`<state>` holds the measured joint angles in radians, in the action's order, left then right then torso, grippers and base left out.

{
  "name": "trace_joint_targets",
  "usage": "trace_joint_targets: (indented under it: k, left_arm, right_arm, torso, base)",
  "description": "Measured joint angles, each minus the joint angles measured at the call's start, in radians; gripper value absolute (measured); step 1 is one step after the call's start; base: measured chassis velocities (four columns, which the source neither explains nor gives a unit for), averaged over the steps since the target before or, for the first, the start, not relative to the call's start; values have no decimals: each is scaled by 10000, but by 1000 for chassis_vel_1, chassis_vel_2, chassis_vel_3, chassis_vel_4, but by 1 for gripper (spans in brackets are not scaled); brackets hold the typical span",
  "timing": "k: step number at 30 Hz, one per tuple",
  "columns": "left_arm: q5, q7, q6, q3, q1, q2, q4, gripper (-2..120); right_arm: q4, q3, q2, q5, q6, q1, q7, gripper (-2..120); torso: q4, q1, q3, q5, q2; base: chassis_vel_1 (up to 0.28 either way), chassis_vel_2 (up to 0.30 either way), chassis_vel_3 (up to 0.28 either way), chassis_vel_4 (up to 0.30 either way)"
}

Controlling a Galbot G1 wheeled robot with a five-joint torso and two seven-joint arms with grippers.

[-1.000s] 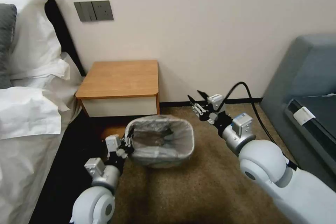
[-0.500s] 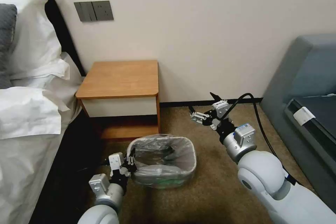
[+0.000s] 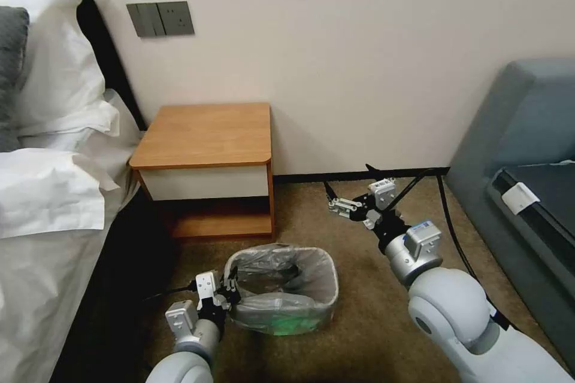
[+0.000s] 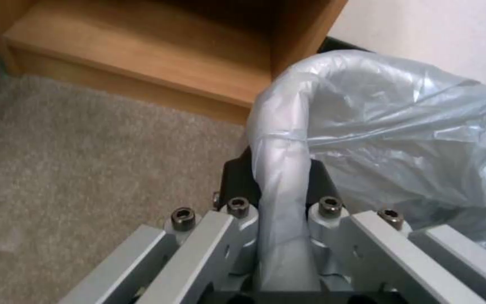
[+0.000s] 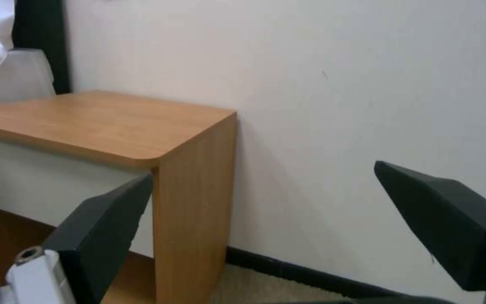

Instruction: Pick up the garbage bag from the table and place it over the trash can.

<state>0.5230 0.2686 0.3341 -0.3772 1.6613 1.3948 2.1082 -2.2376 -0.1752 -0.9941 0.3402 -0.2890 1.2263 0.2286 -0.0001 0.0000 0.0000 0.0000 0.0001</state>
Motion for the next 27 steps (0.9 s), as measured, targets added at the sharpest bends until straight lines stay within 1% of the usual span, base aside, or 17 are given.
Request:
trace_joint_targets:
  k: [11,27]
  left_arm:
    - [-76,65,79,23,-199,106,-391,6]
    - [-1,187,415,63,-517,157,-609,6]
  right_arm:
    - [-1,-3,-149,-126,52,77,31,100]
    - [93,-55,-123,-89,88,44,43,100]
  torso:
    - [1,0,0,0,0]
    - [1,0,0,0,0]
  base:
    - [0,0,0,0]
    - [0,0,0,0]
